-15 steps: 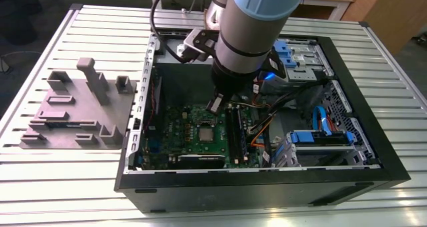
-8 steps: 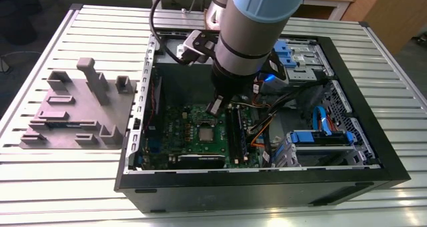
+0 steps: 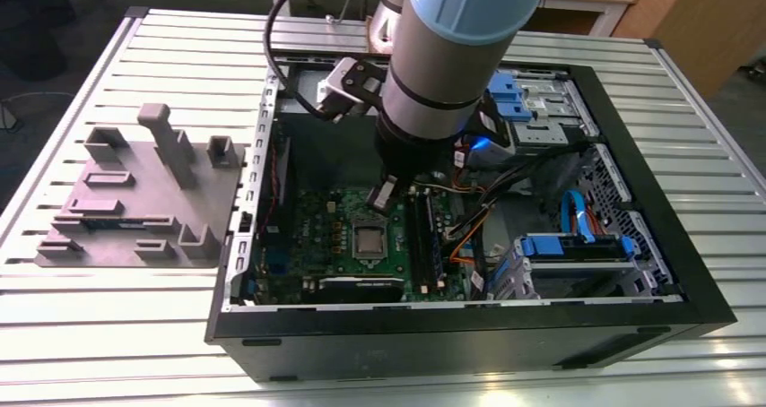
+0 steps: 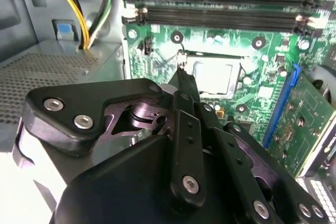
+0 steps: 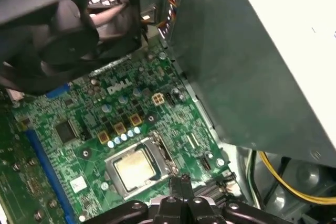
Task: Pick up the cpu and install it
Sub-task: 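Close the cpu cover, then install the first cpu locking lever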
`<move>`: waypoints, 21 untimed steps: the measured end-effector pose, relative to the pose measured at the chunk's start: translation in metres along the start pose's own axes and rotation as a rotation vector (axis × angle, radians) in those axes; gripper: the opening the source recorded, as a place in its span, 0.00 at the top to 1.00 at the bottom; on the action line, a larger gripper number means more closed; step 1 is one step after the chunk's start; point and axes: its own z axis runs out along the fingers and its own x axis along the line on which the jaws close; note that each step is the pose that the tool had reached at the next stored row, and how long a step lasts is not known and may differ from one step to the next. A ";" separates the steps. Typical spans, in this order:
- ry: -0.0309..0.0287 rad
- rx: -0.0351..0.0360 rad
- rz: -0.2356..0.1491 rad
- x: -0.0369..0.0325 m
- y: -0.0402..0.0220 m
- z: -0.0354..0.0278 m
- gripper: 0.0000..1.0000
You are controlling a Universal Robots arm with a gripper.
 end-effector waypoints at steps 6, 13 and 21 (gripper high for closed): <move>0.0007 0.0004 -0.003 0.0065 0.0072 0.0011 0.90; 0.0008 0.0004 -0.003 0.0066 0.0073 0.0010 0.90; 0.0008 0.0004 -0.003 0.0066 0.0073 0.0010 0.90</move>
